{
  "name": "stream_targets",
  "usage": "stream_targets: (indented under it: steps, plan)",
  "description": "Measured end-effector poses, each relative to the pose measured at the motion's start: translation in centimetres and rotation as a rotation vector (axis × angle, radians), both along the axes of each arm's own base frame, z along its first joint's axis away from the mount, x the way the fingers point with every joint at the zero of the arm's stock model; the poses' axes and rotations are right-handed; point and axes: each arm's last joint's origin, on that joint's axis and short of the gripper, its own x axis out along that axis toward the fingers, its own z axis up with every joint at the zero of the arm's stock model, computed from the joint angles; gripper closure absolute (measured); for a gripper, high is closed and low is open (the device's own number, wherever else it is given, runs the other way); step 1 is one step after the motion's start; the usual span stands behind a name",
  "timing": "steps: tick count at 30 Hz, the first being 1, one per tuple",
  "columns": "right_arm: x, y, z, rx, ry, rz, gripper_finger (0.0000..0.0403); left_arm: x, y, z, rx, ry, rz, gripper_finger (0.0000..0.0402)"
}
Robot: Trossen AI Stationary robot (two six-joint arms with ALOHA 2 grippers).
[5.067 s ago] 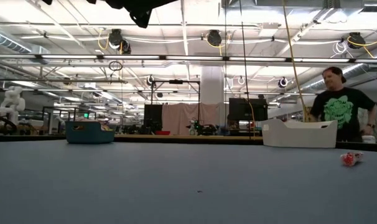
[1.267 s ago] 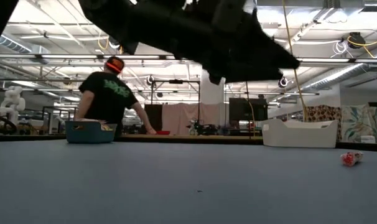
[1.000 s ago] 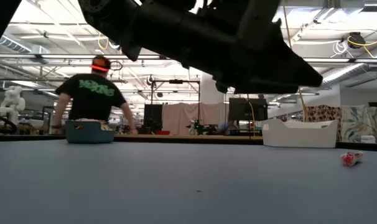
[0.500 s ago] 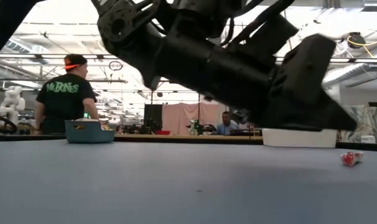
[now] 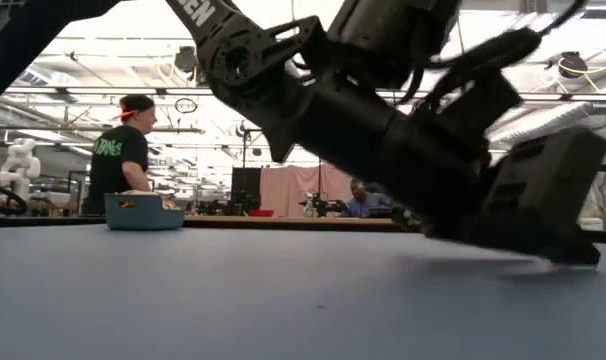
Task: Sort candy
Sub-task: Put the white candy into the transparent bin
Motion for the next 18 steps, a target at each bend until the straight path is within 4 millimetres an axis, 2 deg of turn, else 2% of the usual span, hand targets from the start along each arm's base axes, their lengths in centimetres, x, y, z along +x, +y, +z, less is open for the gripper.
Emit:
stream_targets:
  steps: [5,9,15,18]
  plan:
    - [0.0,0.0,0.0,0.005,-0.004,0.0,0.0234,0.0,1.2,-0.5,0.032,0.068,0.049,0.0162]
    - [0.0,0.1,0.0,0.011,-0.007,0.0,0.0234,-0.3,1.8,0.2,0.068,0.135,0.055,0.0162]
    - [0.1,0.1,0.1,0.001,-0.034,0.004,0.0234,-0.6,1.0,1.4,0.175,0.127,-0.055,0.0162]
    - [0.1,0.1,0.1,-0.001,-0.036,0.006,0.0234,-0.4,0.5,1.4,0.168,0.088,-0.106,0.0162]
